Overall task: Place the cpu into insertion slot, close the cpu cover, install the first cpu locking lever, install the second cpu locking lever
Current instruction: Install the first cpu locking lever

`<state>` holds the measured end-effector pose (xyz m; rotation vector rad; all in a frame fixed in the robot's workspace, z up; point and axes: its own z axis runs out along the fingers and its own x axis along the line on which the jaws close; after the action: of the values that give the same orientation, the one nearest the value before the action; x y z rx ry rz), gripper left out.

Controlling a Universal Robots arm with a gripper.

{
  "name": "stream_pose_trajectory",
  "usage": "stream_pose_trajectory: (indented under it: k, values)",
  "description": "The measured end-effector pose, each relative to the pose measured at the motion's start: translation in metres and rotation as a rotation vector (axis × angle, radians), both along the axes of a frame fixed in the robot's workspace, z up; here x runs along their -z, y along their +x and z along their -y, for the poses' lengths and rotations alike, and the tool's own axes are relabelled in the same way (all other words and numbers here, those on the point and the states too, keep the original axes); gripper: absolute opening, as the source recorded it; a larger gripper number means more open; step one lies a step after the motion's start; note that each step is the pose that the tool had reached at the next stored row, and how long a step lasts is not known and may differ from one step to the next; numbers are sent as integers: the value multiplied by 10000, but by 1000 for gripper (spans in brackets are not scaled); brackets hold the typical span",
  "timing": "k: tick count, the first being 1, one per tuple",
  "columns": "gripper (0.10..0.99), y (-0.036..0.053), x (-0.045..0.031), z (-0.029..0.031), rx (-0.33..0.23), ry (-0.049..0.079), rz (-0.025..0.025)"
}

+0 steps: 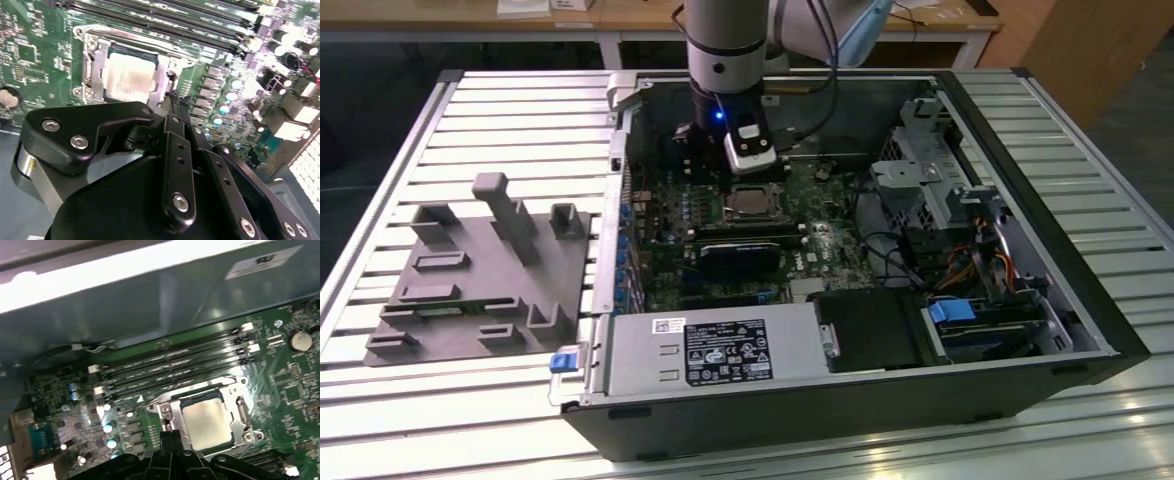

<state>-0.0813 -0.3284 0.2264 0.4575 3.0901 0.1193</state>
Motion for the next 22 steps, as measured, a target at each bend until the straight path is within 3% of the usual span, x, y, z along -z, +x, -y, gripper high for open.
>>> stream_pose_trajectory:
  k: [9, 12, 22]
  values:
    - [102, -166, 0, 0, 2, 0, 86]
    - [102, -175, -7, 0, 1, -3, 97]
    - [102, -175, -194, 0, 2, 43, 117]
